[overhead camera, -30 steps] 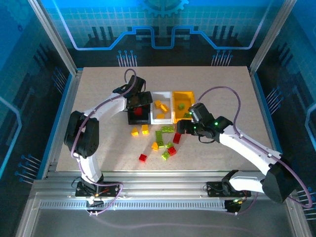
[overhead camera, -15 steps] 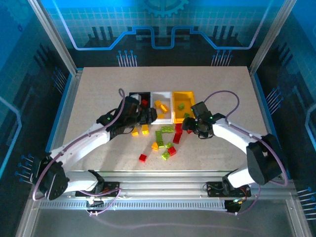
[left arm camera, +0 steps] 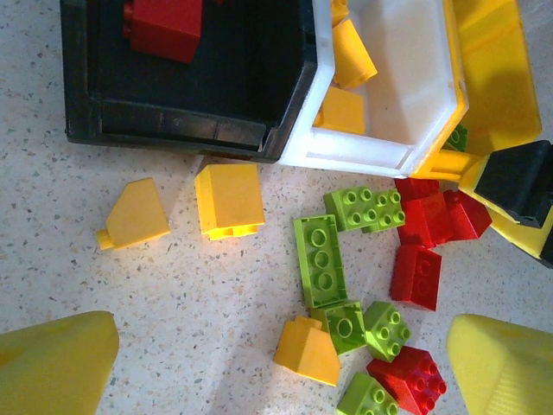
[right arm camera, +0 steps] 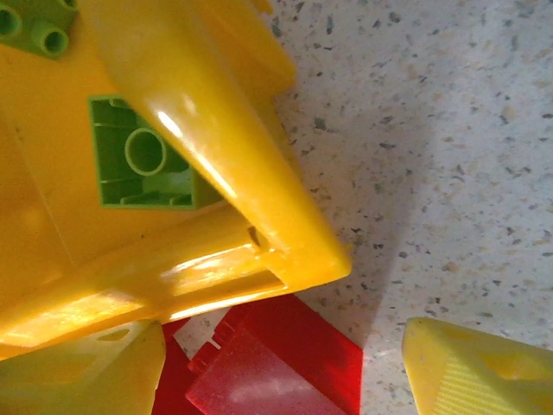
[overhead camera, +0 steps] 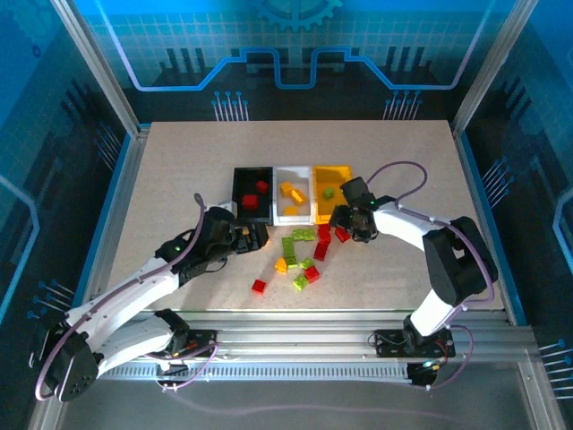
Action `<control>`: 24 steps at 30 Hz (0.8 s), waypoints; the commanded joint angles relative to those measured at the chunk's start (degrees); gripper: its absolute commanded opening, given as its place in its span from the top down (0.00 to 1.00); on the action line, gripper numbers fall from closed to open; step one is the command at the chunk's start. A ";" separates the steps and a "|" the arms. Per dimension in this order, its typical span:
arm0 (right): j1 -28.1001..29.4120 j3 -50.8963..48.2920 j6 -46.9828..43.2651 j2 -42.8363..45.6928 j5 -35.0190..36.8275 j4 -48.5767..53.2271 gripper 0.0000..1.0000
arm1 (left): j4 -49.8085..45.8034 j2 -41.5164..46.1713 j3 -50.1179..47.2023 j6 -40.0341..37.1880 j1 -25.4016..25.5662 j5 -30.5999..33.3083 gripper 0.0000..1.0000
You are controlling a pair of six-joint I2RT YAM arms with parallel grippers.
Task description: Sort the legos into containers by color
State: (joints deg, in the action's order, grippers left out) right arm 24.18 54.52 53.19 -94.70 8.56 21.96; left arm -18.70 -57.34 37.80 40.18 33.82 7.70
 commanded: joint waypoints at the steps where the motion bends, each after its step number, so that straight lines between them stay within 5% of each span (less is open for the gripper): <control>1: -0.56 0.26 1.66 -0.57 1.12 2.70 0.32 | -0.87 1.34 -0.43 0.51 0.28 0.78 0.01; 6: -0.55 -3.78 1.18 4.05 2.12 4.28 0.42 | -1.42 2.04 0.04 -0.41 0.19 2.16 0.01; 19: -0.72 -4.69 -1.31 0.17 0.27 3.89 0.41 | -2.44 1.17 0.32 -1.76 -0.08 3.42 0.01; 24: -0.74 -5.48 -1.73 0.87 -0.03 3.74 0.57 | -2.57 1.75 -0.53 -1.36 -0.49 3.98 0.01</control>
State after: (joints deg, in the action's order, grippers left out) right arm 23.99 50.04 51.90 -93.17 8.54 23.20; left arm -20.03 -56.29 37.71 39.99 33.80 10.28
